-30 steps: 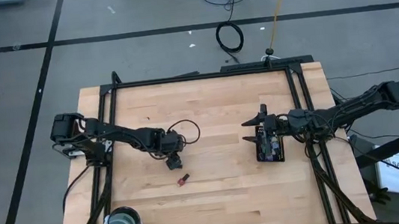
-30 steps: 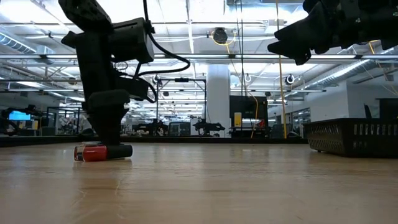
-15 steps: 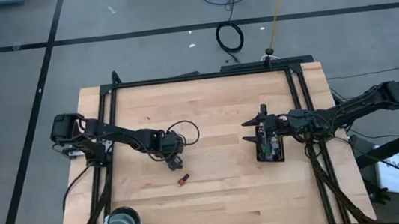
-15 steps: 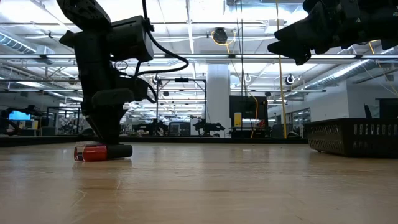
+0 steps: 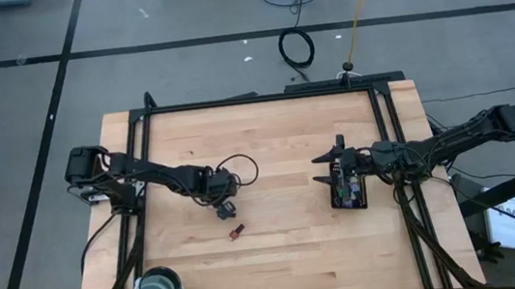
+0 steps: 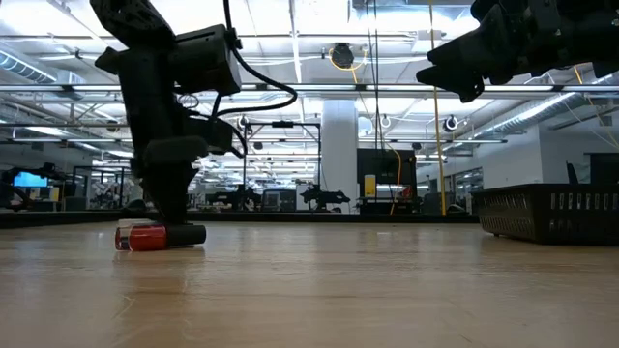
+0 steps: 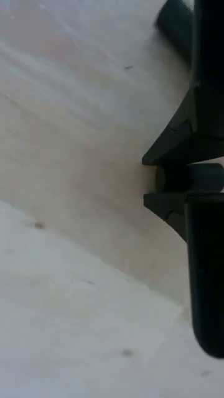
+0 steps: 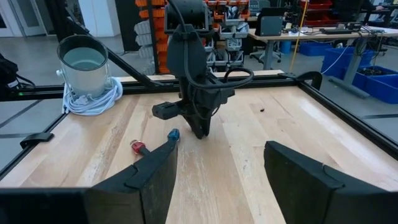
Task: Pick & Place Nail Polish
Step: Put the light pink nail polish into the black basket
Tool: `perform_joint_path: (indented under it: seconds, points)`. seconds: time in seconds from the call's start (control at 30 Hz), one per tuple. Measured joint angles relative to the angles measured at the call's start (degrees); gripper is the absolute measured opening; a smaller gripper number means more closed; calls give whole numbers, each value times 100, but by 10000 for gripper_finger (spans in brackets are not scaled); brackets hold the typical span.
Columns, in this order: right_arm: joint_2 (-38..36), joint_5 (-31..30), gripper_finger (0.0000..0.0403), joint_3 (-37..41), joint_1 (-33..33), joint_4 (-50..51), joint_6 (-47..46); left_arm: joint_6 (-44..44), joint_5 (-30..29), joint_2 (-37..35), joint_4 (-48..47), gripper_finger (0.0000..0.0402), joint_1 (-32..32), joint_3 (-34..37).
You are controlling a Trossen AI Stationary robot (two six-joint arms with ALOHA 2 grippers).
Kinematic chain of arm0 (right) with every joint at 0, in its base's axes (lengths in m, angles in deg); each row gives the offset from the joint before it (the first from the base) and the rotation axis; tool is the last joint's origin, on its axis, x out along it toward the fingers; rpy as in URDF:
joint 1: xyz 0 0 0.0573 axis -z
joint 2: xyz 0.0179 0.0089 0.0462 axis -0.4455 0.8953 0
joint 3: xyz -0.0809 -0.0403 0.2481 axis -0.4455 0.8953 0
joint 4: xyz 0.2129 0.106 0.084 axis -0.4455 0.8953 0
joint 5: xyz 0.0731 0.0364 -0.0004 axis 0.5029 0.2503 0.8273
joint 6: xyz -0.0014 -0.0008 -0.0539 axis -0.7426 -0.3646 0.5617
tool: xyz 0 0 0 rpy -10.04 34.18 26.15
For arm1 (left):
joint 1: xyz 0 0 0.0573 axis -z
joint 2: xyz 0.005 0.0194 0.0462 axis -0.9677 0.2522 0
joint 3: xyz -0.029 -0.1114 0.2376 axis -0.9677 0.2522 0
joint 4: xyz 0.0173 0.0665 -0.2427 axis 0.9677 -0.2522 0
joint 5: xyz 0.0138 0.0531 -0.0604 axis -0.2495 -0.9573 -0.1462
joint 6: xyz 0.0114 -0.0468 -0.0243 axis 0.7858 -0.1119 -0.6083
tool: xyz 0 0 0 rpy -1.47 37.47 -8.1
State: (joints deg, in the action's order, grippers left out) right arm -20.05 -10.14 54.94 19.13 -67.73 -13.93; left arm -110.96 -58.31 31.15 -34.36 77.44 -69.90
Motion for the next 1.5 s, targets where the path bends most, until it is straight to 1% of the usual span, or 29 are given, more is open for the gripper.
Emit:
perform_joint_path:
  seconds: [0.17, 0.3, 0.37, 0.53, 0.57, 0.67, 0.7, 0.73, 0.77, 0.87, 0.93, 1.0, 1.1, 1.2, 1.33, 1.4, 1.5]
  points:
    - [0, -4, 226, 0, 2, 7, 0, 510, -572, -250, -16, 33, -7, -308]
    - [0, -129, 226, -2, 9, 46, 18, 1153, -926, -620, 366, 33, -47, -673]
    - [0, -259, 226, -2, 26, 106, 20, 1564, -1014, -762, 735, 33, -52, -718]
    - [0, -681, 226, -9, 30, 371, 24, 3011, -1030, -972, 2669, 33, -48, -777]
    - [0, -868, 226, -9, 30, 481, 19, 3297, -973, -952, 2990, 33, -48, -761]
    - [0, -1683, 226, -11, 142, 962, -225, 3850, -558, -793, 4169, 33, -120, -724]
    - [0, -1814, 226, -9, 212, 1143, -300, 3992, -384, -751, 4520, 33, -165, -690]
    - [2, -1823, 226, -9, 293, 1283, -371, 4128, -186, -686, 4858, 33, -214, -673]
    - [4, -1769, 226, -9, 363, 1363, -427, 4258, 20, -606, 5185, 33, -267, -666]
    - [29, -1281, 226, -9, 518, 1319, -429, 4420, 717, -342, 5948, 33, -447, -642]
    - [34, -1043, 226, -9, 554, 1294, -380, 4407, 1206, -188, 6437, 33, -572, -645]
    - [35, -990, 226, -9, 561, 1270, -348, 4239, 1496, -74, 6771, 33, -677, -646]
    - [39, -1036, 226, -7, 564, 1266, -254, 4145, 1696, 33, 6934, 33, -787, -650]
    - [162, -1034, 226, -7, 605, 1113, -252, 4118, 1754, 113, 7184, 33, -824, -650]
    - [645, -1016, 228, -1, 625, 669, -274, 4001, 1988, 282, 7629, 33, -822, -654]
    - [973, -832, 233, 0, 642, 276, -274, 3930, 2132, 419, 7838, 33, -820, -654]
    - [1405, -302, 253, 2, 744, -355, -299, 3772, 2199, 631, 8161, 33, -821, -656]
